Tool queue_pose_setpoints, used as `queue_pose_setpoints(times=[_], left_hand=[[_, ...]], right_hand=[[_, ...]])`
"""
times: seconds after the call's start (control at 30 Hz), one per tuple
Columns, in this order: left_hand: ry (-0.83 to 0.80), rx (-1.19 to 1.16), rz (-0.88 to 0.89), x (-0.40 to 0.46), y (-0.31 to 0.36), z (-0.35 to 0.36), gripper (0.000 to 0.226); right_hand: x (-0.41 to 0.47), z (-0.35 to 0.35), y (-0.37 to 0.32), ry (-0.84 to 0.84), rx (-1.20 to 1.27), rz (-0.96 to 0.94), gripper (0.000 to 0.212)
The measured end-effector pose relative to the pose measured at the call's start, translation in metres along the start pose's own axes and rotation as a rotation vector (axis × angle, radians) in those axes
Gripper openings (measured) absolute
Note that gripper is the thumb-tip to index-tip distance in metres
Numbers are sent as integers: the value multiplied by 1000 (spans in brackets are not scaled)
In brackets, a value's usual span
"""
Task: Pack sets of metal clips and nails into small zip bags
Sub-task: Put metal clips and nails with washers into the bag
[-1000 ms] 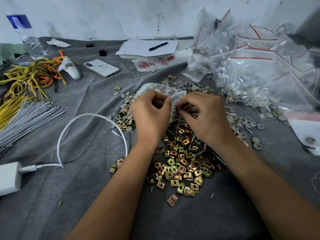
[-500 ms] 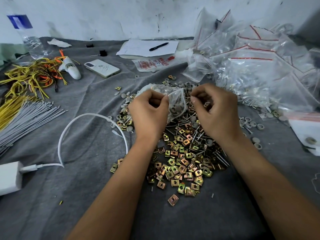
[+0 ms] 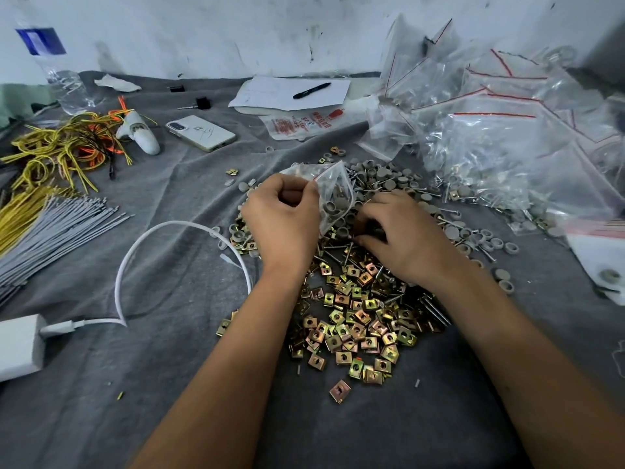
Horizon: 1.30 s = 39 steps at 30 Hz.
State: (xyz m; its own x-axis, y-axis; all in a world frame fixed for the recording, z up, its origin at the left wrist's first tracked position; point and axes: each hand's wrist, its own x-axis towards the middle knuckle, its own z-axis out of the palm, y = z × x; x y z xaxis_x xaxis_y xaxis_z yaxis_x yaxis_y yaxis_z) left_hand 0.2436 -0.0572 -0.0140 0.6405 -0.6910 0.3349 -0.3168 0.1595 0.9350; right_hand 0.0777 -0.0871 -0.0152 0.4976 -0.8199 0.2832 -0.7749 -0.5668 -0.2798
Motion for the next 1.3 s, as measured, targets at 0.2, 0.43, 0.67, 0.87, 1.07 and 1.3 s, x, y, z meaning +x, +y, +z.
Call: queue_pose_setpoints(times=[0.2,0.43,0.67,0.87,1.07,1.3], left_hand=[[1,-5,-10,0,1,0,16],[14,-8,-10,0,1,1,17],[-67,69,110,-4,1,1,23],[-126,110,194,-6,1,2,9],[-112,89,314,-7,8,0,8],[-58,147,344,-4,0,0,8]], right_hand=[[-3,-2,-3,44,69,-36,19],[-1,1,-10,27,28,-81,29],[-3,-8,-11,403,291,-77,21],[-3,-5,-12,350,215,-209,13],[-1,-1,-9,140,30,-228,33],[-4,-9,-10,471,267,-208,21]])
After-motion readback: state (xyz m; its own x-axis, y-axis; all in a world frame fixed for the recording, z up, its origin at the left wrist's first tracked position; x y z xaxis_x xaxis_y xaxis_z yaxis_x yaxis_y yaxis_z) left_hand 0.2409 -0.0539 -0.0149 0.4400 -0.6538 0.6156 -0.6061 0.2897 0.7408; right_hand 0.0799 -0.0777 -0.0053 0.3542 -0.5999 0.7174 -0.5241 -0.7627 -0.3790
